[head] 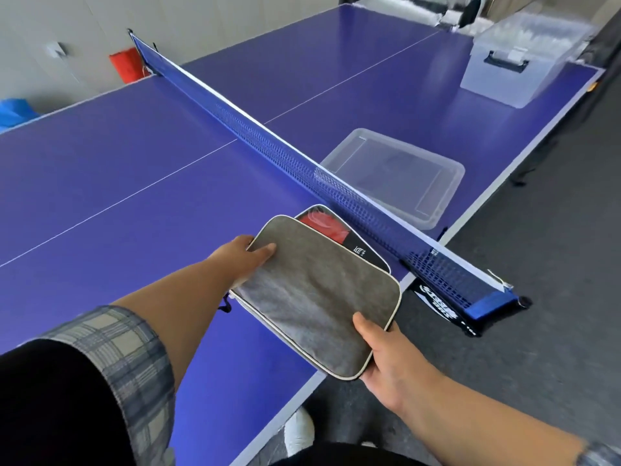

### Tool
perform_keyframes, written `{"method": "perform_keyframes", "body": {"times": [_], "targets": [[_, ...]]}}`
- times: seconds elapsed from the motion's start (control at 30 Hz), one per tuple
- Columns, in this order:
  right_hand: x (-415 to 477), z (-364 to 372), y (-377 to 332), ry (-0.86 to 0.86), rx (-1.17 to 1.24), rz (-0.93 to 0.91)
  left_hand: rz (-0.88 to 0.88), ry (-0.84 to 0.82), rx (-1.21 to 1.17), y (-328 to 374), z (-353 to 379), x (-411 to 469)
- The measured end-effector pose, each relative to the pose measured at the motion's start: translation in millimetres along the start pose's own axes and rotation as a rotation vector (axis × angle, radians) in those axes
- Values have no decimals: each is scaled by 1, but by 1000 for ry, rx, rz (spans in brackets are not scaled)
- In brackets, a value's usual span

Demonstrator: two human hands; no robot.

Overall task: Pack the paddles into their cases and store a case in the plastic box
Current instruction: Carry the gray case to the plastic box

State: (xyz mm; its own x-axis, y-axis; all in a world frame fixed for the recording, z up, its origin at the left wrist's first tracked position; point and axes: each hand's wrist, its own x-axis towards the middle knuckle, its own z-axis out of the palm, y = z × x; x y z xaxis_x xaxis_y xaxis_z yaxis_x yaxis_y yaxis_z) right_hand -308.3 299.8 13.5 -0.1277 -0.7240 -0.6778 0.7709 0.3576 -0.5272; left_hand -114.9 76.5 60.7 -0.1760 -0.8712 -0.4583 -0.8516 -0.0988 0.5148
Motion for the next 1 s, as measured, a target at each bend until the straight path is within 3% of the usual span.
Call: {"method": "perform_keyframes", "body": {"times": [0.1, 0.2, 0.27, 0.5, 0.63, 0.73, 0.87, 1.0], "targets": [[21, 0, -10, 128, -60, -52, 46, -39, -89, 22, 4, 39], [52, 17, -17, 464, -288, -96, 87, -69, -57, 44, 11, 82], [78, 30, -21, 609, -265, -149, 107, -79, 1, 55, 16, 109], [134, 43, -17, 845, -206, -154, 165, -132, 92, 67, 42, 174], [145, 39, -17, 882, -54, -123, 177, -105, 169, 62, 56, 187], [147, 34, -18, 843, -48, -39, 165, -173, 93, 56, 62, 200], [147, 32, -17, 837, -79, 25, 18, -284, -77, 55, 58, 212], [135, 26, -16, 766, 23, -25, -174, -477, -268, 49, 47, 205]]}}
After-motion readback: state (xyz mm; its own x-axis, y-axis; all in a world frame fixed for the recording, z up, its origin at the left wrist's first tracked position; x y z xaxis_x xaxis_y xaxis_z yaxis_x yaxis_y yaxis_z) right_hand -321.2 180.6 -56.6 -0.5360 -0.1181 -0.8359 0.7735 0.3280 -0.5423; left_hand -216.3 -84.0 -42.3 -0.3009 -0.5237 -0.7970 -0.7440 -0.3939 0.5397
